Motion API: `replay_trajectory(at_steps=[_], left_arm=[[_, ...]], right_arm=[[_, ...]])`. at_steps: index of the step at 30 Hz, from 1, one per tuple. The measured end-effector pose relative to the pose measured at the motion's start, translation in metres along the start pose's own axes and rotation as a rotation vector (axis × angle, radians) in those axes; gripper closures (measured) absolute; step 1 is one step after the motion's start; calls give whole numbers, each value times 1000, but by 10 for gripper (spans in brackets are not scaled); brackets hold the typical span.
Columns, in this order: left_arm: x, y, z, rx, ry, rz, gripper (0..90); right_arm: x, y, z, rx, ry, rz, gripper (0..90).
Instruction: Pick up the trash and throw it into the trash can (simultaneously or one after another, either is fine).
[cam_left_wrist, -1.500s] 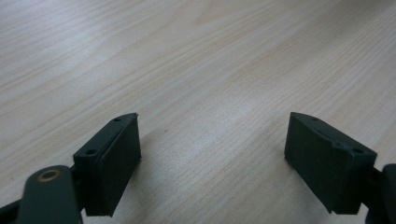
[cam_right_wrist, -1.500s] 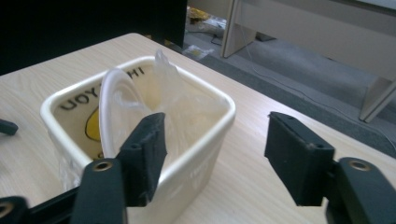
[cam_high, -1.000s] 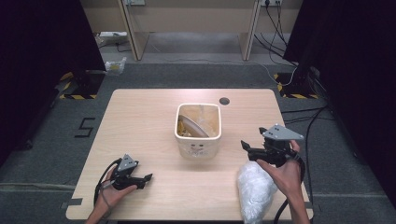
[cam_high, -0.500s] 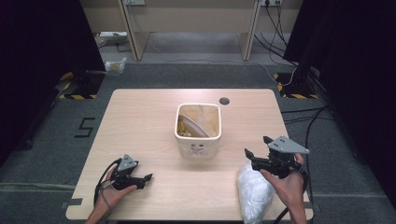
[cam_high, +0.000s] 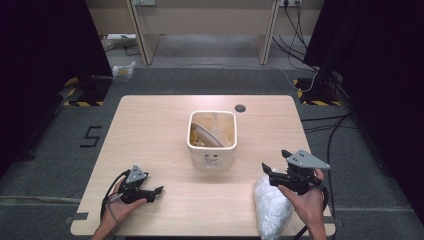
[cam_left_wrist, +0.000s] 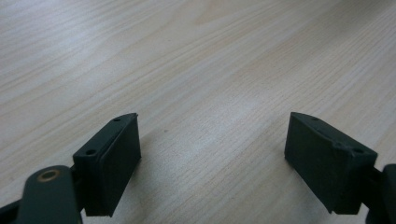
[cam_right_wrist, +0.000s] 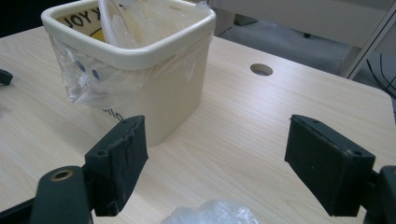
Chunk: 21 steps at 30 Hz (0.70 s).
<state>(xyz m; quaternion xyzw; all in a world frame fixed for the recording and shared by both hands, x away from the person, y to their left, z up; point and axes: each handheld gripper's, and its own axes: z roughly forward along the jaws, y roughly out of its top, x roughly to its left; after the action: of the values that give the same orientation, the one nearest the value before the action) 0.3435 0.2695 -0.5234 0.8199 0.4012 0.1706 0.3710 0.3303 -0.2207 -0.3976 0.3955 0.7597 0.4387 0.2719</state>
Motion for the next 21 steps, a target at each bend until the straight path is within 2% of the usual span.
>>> replay_trajectory(at_steps=[7, 21], left_arm=[[0, 0, 0, 0, 0, 0, 173], [0, 0, 0, 0, 0, 0, 173]], right_arm=[[-2, -9, -1, 20, 1, 9, 210], [-4, -39, -21, 62, -18, 54, 187]])
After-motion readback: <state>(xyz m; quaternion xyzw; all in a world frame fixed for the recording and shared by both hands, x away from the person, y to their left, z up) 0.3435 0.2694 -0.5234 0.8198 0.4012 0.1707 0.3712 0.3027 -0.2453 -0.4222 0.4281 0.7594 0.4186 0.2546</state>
